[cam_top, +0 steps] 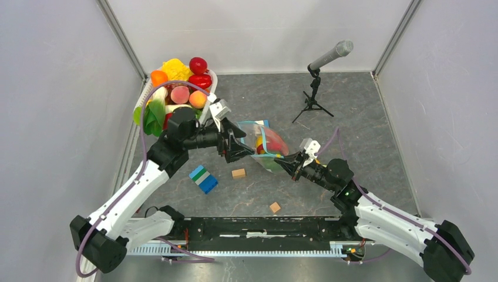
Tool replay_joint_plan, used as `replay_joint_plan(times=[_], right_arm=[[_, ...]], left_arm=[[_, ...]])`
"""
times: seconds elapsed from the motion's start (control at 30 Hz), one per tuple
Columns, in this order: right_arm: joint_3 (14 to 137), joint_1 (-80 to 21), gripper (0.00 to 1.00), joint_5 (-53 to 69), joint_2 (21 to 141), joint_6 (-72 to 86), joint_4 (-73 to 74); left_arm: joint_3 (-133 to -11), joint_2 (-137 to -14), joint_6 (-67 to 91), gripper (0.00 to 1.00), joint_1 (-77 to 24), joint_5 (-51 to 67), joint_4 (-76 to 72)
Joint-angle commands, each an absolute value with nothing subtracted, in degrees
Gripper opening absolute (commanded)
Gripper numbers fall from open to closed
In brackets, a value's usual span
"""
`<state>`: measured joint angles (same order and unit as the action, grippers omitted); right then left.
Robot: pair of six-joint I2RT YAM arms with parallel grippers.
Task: Place the food in the zip-top bag and seal the zipper
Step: Adjust the zipper food storage bag at the center of the board.
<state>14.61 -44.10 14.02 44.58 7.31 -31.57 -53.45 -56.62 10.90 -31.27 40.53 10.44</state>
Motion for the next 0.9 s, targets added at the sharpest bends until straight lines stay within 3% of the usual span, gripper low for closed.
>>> replay_joint_plan(times=[0.0,0.27,0.5,0.87], right_arm=[[16.2,-44.0,0.0,15.3,42.5,5.2,-31.7],[16.1,-44.0,0.0,15.9,41.2,5.0,-31.7],[15.2,-43.9,0.0,14.9,40.4,5.3,-33.4],[14.4,-43.9,0.0,14.7,41.4,7.4,-35.3]], left_arm=[[-57.8,-58.7,1.5,0.93,-32.8,49.6,6.9],[-62.9,-61.8,-12.8,0.93,-39.1,46.0,15.7],[-60.9,-60.3,-11.1,1.0,-39.2,40.2,14.4],[-57.4,-56.9,-8.7,1.0,-39.2,34.8,10.7]])
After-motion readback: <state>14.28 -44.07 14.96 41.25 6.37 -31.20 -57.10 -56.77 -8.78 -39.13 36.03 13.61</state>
